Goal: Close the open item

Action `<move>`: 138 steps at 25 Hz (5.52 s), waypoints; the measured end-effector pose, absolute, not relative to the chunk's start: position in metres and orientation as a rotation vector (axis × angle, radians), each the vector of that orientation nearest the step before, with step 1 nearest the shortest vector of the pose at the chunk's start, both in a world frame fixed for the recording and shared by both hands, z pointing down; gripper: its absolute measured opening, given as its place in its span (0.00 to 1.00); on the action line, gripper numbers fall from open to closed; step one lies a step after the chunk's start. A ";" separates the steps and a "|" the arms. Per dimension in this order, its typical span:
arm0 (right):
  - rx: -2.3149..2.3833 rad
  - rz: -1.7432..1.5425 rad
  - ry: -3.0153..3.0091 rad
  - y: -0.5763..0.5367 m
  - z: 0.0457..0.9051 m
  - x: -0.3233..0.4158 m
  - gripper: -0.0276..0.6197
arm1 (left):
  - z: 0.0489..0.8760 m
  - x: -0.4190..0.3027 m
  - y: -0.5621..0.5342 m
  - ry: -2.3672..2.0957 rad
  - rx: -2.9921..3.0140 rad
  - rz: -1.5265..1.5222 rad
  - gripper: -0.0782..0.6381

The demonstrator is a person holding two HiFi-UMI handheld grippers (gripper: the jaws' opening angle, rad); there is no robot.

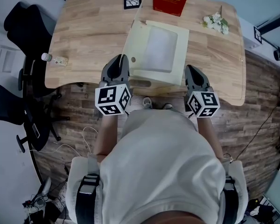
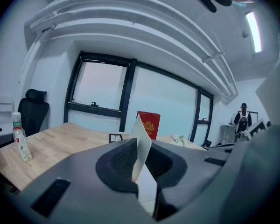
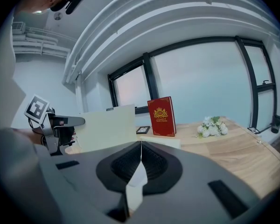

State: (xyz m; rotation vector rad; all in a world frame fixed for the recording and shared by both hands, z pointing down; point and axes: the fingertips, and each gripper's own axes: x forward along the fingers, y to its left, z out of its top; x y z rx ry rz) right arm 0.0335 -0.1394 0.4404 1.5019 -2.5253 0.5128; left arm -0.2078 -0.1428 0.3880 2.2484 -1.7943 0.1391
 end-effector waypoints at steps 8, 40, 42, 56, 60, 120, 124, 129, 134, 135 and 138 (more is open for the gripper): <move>1.498 0.525 -2.535 -0.139 0.441 0.039 0.07 | 0.388 -0.187 -0.141 -1.783 2.279 0.195 0.16; 1.445 0.535 -2.557 -0.124 0.443 0.078 0.07 | 0.409 -0.102 -0.118 -1.618 2.321 0.297 0.19; 1.444 0.536 -2.559 -0.124 0.443 0.081 0.07 | 0.411 -0.097 -0.117 -1.601 2.324 0.304 0.19; 1.453 0.553 -2.539 -0.119 0.451 0.093 0.07 | 0.437 -0.061 -0.110 -1.498 2.379 0.428 0.23; 1.453 0.559 -2.533 -0.121 0.453 0.097 0.07 | 0.445 -0.050 -0.111 -1.471 2.391 0.465 0.24; 1.525 0.572 -2.453 -0.118 0.466 0.121 0.07 | 0.524 0.014 -0.094 -1.079 2.469 0.725 0.44; 1.526 0.577 -2.450 -0.120 0.466 0.121 0.07 | 0.528 0.011 -0.097 -1.065 2.415 0.673 0.44; 1.529 0.580 -2.444 -0.122 0.468 0.120 0.07 | 0.533 0.000 -0.105 -1.090 2.361 0.633 0.44; 1.530 0.582 -2.439 -0.122 0.469 0.119 0.07 | 0.540 -0.009 -0.112 -1.122 2.307 0.641 0.41; 1.530 0.583 -2.437 -0.122 0.469 0.119 0.07 | 0.542 -0.009 -0.113 -1.124 2.300 0.644 0.40; 1.530 0.584 -2.436 -0.122 0.469 0.118 0.07 | 0.545 -0.010 -0.115 -1.132 2.289 0.650 0.40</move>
